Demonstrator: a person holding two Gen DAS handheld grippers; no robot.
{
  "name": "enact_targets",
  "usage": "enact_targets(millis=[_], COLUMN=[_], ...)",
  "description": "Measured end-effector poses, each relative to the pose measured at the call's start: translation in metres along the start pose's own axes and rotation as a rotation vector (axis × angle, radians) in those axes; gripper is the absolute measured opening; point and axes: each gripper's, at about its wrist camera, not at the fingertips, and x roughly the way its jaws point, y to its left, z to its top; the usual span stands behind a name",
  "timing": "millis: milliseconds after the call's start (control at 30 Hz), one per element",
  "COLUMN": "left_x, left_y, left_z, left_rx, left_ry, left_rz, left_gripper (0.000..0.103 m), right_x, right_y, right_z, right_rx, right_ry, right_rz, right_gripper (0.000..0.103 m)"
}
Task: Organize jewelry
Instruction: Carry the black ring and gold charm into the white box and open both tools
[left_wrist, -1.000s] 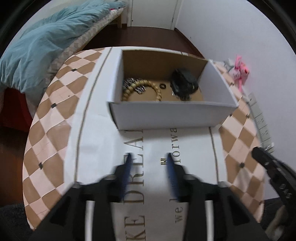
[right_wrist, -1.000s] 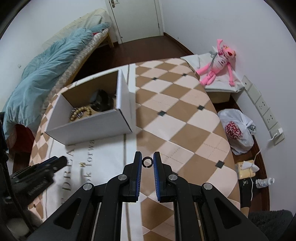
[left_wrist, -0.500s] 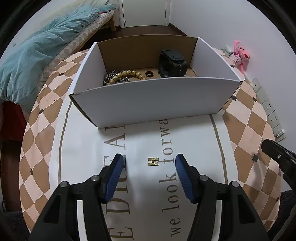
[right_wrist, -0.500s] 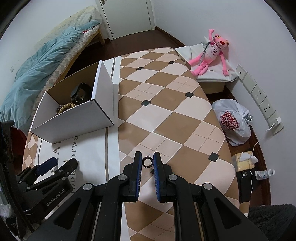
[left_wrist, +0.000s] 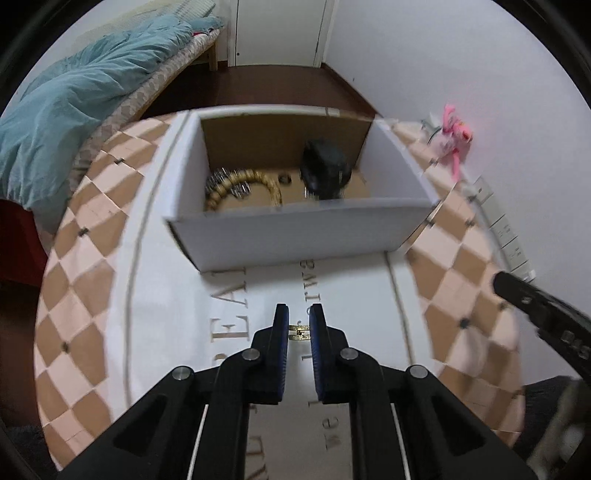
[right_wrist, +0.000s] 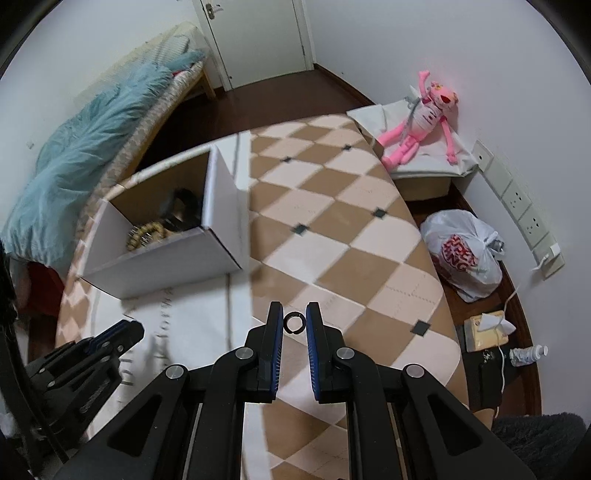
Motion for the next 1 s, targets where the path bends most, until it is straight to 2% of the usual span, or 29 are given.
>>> enact_targets(millis=[167, 300, 400, 533, 733, 800, 833, 867, 900, 933, 1000], left_x=[-0.039, -0.044, -0.029, -0.004, 0.019, 0.019, 0.019, 0.018, 0.017, 0.016, 0.013], left_y=[0.022, 0.036, 0.045, 0.051, 0.056, 0.059, 0.061, 0.062, 0.064, 0.067, 0.07], left_z=[0.035, 0.069, 0.094, 0.119, 0.135, 0.136, 0.137, 0.137, 0.137, 0.136, 0.135], left_rx=[-0.051, -0.08, -0.096, -0.098, -0.099, -0.102, -0.103, -0.103, -0.104, -0.107, -0.11], left_ry=[-0.032, -0.039, -0.007, 0.055, 0.141, 0.132, 0.128, 0.125, 0.121, 0.113, 0.105], left_rz=[-0.061, -0.083, -0.1, -0.108, -0.015, 0.017, 0.03, 0.047, 0.054, 0.067, 0.089], left_gripper=[0.008, 0.008, 0.009, 0.009, 0.011, 0.02, 0.025, 0.04, 0.052, 0.057, 0.074], right_x=[-0.015, -0.008, 0.011, 0.049, 0.083, 0.083, 0.082, 0.08, 0.077, 0.073, 0.067], right_y=[0.02, 0.043, 0.058, 0.074, 0.089, 0.09, 0.091, 0.092, 0.092, 0.093, 0.092], right_z=[0.029, 0.06, 0.082, 0.107, 0.127, 0.13, 0.132, 0.134, 0.136, 0.137, 0.139], right_rx=[-0.006, -0.028, -0.036, -0.061, -0.126, -0.139, -0.145, -0.145, -0.142, -0.151, -0.154], right_ry=[-0.025, -0.009, 0.04, 0.151, 0.286, 0.285, 0.278, 0.274, 0.269, 0.255, 0.236], right_rz=[0.091, 0.155, 0.199, 0.234, 0.199, 0.173, 0.165, 0.175, 0.176, 0.158, 0.147], right_gripper=[0.013, 0.013, 0.013, 0.013, 0.015, 0.028, 0.043, 0.054, 0.057, 0.058, 0.058])
